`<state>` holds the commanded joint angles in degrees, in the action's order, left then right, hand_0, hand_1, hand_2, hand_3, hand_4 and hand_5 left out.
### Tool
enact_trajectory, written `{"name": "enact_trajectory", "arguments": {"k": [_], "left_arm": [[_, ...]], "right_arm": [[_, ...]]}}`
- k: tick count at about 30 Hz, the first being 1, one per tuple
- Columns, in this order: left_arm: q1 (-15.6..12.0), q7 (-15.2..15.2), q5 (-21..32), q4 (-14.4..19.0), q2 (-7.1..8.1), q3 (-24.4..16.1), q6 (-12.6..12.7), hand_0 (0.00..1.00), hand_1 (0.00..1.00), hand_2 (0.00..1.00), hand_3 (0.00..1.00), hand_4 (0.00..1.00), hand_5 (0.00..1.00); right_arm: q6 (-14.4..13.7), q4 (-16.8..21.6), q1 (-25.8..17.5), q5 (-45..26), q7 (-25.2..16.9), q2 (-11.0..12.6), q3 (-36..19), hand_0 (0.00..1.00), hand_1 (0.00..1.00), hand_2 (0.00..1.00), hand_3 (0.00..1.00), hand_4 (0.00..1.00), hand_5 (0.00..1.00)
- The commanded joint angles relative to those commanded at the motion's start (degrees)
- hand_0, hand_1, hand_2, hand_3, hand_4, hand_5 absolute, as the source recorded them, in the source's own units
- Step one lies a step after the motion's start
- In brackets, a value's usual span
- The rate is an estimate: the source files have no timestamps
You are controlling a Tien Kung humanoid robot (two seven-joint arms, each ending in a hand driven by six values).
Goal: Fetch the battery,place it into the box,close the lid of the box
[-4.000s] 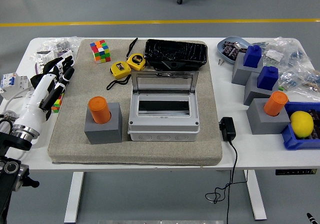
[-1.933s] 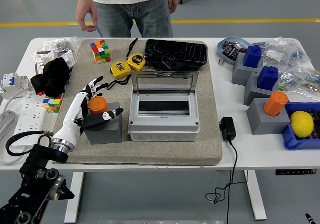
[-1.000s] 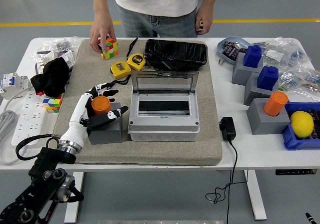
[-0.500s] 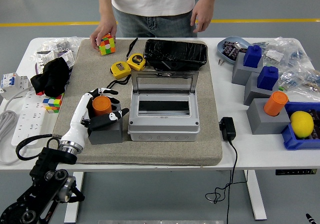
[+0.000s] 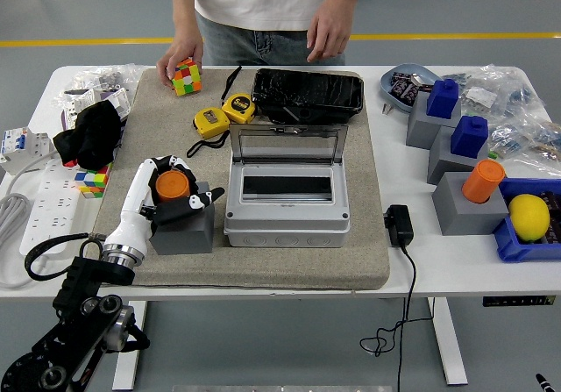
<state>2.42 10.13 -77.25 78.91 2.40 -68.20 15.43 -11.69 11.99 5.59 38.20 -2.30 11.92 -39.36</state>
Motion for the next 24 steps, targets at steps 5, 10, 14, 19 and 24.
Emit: {"name": "enact_trajectory", "arguments": {"k": [5, 10, 14, 19, 24], "left_arm": [[0.36, 0.22, 0.15, -0.08, 0.10, 0.25, 0.88, 0.065, 0.044, 0.091, 0.098, 0.998, 0.002], [0.93, 1.30, 0.05, 1.25, 0.21, -0.01, 1.84, 0.059, 0.009, 0.057, 0.065, 0.998, 0.002], [2.13, 2.04, 0.24, 2.19, 0.16, 0.00, 1.81, 0.059, 0.009, 0.057, 0.065, 0.998, 0.002], [3.54, 2.03, -0.02, 4.32, 0.53, 1.48, 2.42, 0.043, 0.002, 0.025, 0.026, 0.998, 0.002], [5.94, 1.34, 0.51, 7.54, 1.91, 5.74, 2.68, 0.031, 0.002, 0.002, 0.009, 0.967, 0.232]], "right_arm": [[0.01, 0.03, 0.12, 0.03, 0.08, -0.07, -0.09, 0.762, 0.738, 0.736, 0.761, 0.998, 0.998], [-0.08, -0.01, 0.15, 0.06, 0.14, -0.13, -0.10, 0.762, 0.738, 0.736, 0.762, 0.998, 0.998], [-0.09, -0.04, 0.16, 0.00, 0.14, -0.06, -0.05, 0.762, 0.738, 0.736, 0.762, 0.998, 0.998], [-0.05, 0.02, 0.23, 0.04, 0.15, 0.03, -0.08, 0.763, 0.738, 0.736, 0.762, 0.998, 0.998], [-0.08, 0.00, 0.30, -0.05, 0.24, 0.02, 0.21, 0.763, 0.738, 0.736, 0.762, 0.998, 0.998]]}}
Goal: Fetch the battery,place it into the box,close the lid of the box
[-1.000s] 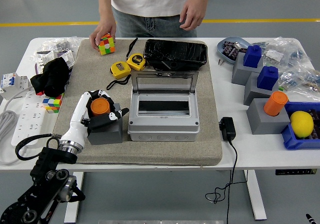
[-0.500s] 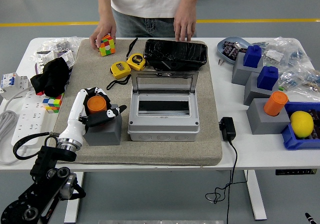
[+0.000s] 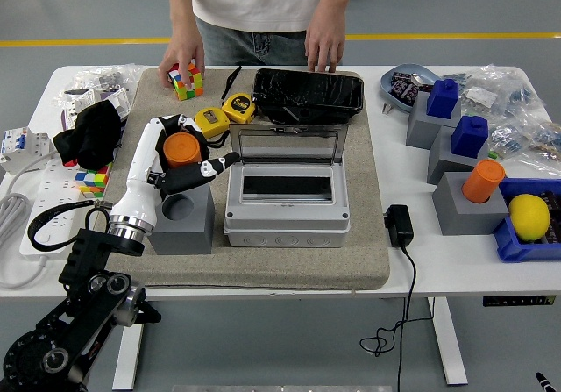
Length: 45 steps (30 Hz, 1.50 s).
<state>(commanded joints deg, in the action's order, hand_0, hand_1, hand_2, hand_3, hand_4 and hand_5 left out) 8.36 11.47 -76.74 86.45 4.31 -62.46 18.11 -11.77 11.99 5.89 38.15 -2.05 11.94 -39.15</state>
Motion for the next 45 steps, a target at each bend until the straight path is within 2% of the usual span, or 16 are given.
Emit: {"name": "enact_trajectory", "arguments": {"k": [3, 4, 5, 8, 9, 13, 16, 19, 26, 29, 32, 36, 40, 45], "left_arm": [[1.77, -1.15, -2.55, 2.30, 1.06, 3.45, -0.29, 0.031, 0.002, 0.002, 0.009, 0.967, 0.232], [2.49, -1.33, -3.68, 2.73, 1.44, 4.68, -0.42, 0.024, 0.002, 0.002, 0.004, 0.887, 0.310], [3.72, -1.43, -5.56, 3.03, 2.02, 6.70, -0.53, 0.024, 0.002, 0.002, 0.004, 0.887, 0.310], [6.81, -1.49, -9.72, 2.43, 2.91, 11.99, -0.75, 0.024, 0.002, 0.002, 0.004, 0.887, 0.310], [7.55, -1.53, -10.55, 2.19, 3.07, 13.28, -0.82, 0.025, 0.002, 0.002, 0.005, 0.855, 0.339], [11.81, -1.17, -14.41, -0.68, 3.36, 19.31, -0.62, 0.025, 0.002, 0.002, 0.005, 0.855, 0.339], [14.60, -0.33, -14.69, -3.53, 3.20, 22.69, -0.23, 0.027, 0.002, 0.002, 0.004, 0.841, 0.354], [17.27, 0.86, -14.45, -7.31, 2.38, 25.15, 0.60, 0.027, 0.002, 0.002, 0.004, 0.841, 0.354], [21.69, 3.23, -14.09, -18.18, -1.58, 25.88, 2.87, 0.026, 0.002, 0.002, 0.004, 0.840, 0.367], [23.43, 3.56, -14.56, -22.99, -3.41, 24.86, 3.50, 0.026, 0.002, 0.002, 0.002, 0.838, 0.368], [24.84, 4.09, -14.66, -27.16, -4.31, 23.62, 4.25, 0.026, 0.002, 0.002, 0.002, 0.838, 0.368], [26.03, 4.49, -15.12, -32.29, -4.31, 21.56, 4.71, 0.027, 0.002, 0.002, 0.002, 0.831, 0.375], [26.21, 4.38, -16.08, -33.14, -4.31, 19.53, 4.79, 0.029, 0.002, 0.002, 0.002, 0.832, 0.375], [26.26, 3.88, -17.04, -33.00, -4.31, 19.51, 4.54, 0.029, 0.002, 0.002, 0.002, 0.832, 0.375]], "right_arm": [[-0.01, 0.01, 0.13, 0.00, 0.02, 0.03, 0.05, 0.763, 0.738, 0.736, 0.762, 0.998, 0.998], [-0.01, 0.02, 0.16, -0.02, 0.03, 0.06, 0.10, 0.761, 0.738, 0.736, 0.762, 0.998, 0.998], [0.00, 0.01, 0.22, -0.09, 0.04, 0.11, 0.22, 0.761, 0.738, 0.736, 0.762, 0.998, 0.998], [0.03, 0.00, 0.37, -0.25, 0.06, 0.20, 0.52, 0.761, 0.738, 0.736, 0.762, 0.998, 0.998], [0.05, 0.02, 0.40, -0.25, 0.07, 0.22, 0.56, 0.761, 0.738, 0.736, 0.762, 0.998, 0.998], [0.08, 0.01, 0.56, -0.51, 0.07, 0.33, 1.10, 0.763, 0.737, 0.736, 0.762, 0.998, 0.998], [0.07, -0.01, 0.63, -0.71, 0.11, 0.37, 1.56, 0.763, 0.738, 0.736, 0.762, 0.998, 0.998], [0.09, 0.02, 0.73, -0.86, 0.14, 0.41, 1.96, 0.763, 0.738, 0.736, 0.762, 0.998, 0.998], [0.11, -0.05, 0.84, -1.39, 0.20, 0.43, 3.13, 0.763, 0.738, 0.736, 0.761, 0.998, 0.998], [0.19, 0.04, 0.98, -1.40, 0.23, 0.46, 3.38, 0.763, 0.739, 0.736, 0.761, 0.998, 0.998], [0.22, 0.05, 1.13, -1.53, 0.22, 0.54, 3.65, 0.763, 0.739, 0.736, 0.761, 0.998, 0.998], [0.19, 0.01, 1.20, -1.66, 0.22, 0.59, 3.86, 0.763, 0.738, 0.736, 0.761, 0.998, 0.998], [0.05, -0.17, 1.06, -1.83, 0.18, 0.60, 3.97, 0.763, 0.738, 0.735, 0.761, 0.998, 0.998], [0.04, -0.20, 1.05, -1.74, 0.20, 0.59, 3.73, 0.763, 0.738, 0.735, 0.761, 0.998, 0.998]]}}
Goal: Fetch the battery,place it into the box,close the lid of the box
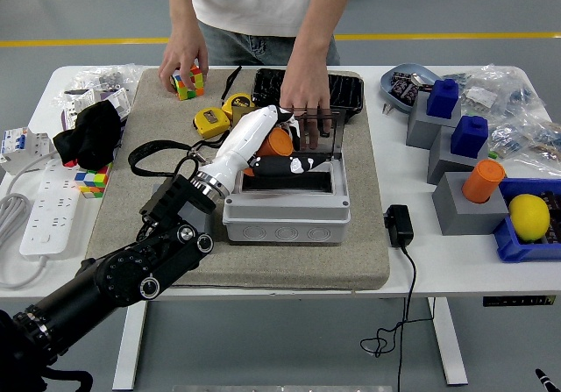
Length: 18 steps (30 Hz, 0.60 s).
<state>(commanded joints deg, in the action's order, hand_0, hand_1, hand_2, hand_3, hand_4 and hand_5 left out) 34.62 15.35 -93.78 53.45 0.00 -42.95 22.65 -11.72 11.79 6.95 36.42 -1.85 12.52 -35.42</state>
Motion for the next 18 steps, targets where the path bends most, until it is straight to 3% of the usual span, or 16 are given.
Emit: {"name": "enact_trajectory", "arguments": {"k": [7, 18], "left_arm": [[-0.75, -0.10, 0.88, -0.30, 0.00, 3.29, 0.34, 0.029, 0.002, 0.002, 0.002, 0.893, 0.408], [-0.67, -0.21, 1.46, 0.39, 0.00, 5.60, 1.33, 0.030, 0.002, 0.002, 0.002, 0.900, 0.409]], "right_arm": [[0.09, 0.20, 0.20, 0.31, 0.09, -0.04, -0.38, 0.763, 0.738, 0.736, 0.761, 0.998, 0.998], [0.02, 0.09, 0.22, 0.24, 0.04, 0.02, -0.29, 0.763, 0.739, 0.736, 0.761, 0.998, 0.998]]}}
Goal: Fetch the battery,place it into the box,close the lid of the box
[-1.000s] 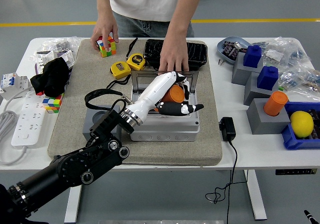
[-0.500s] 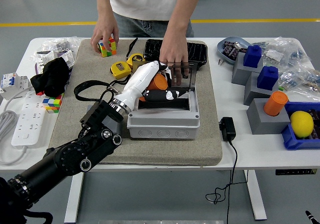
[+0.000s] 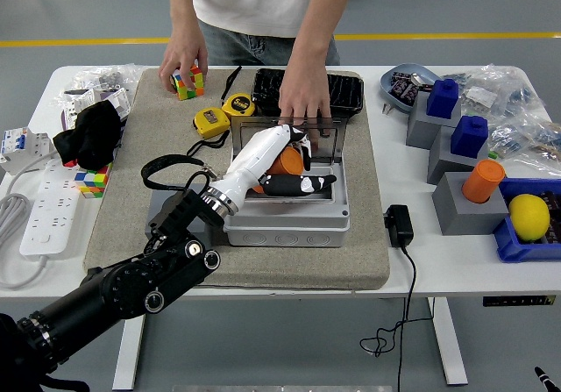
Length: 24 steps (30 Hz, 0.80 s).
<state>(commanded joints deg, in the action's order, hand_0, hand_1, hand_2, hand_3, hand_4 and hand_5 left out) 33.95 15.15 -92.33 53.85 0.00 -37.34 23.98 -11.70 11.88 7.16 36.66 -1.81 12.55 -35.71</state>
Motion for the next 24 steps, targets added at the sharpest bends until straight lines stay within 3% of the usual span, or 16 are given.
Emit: {"name": "enact_trajectory", "arguments": {"k": [1, 10, 18, 19, 24], "left_arm": [[-0.03, -0.13, 0.02, 0.06, 0.00, 0.63, 0.02, 0.032, 0.002, 0.002, 0.008, 0.947, 0.459], [0.21, 0.09, 1.24, 0.37, 0.00, 4.52, 0.68, 0.032, 0.002, 0.002, 0.011, 0.969, 0.500], [0.26, 0.00, 0.38, -0.32, 0.00, 4.88, 1.08, 0.035, 0.002, 0.002, 0.012, 0.941, 0.462], [0.32, 0.02, 0.17, -0.44, 0.00, 4.92, 1.20, 0.037, 0.002, 0.005, 0.017, 0.984, 0.520], [0.88, 0.47, -0.85, -1.75, 0.00, 4.69, 1.57, 0.037, 0.002, 0.005, 0.017, 0.984, 0.520]], "right_arm": [[-0.01, 0.00, -0.03, 0.02, 0.01, -0.01, -0.01, 0.763, 0.739, 0.736, 0.760, 0.998, 0.998], [0.02, 0.05, 0.08, -0.04, 0.04, 0.05, 0.22, 0.763, 0.739, 0.736, 0.761, 0.998, 0.998], [0.06, -0.02, -0.10, -0.37, -0.01, 0.14, 0.59, 0.763, 0.739, 0.736, 0.761, 0.998, 0.998], [0.07, -0.03, -0.12, -0.42, -0.01, 0.15, 0.67, 0.763, 0.738, 0.734, 0.760, 0.998, 0.998], [0.19, 0.08, -0.13, -0.36, 0.01, 0.19, 0.77, 0.763, 0.738, 0.734, 0.760, 0.998, 0.998]]}}
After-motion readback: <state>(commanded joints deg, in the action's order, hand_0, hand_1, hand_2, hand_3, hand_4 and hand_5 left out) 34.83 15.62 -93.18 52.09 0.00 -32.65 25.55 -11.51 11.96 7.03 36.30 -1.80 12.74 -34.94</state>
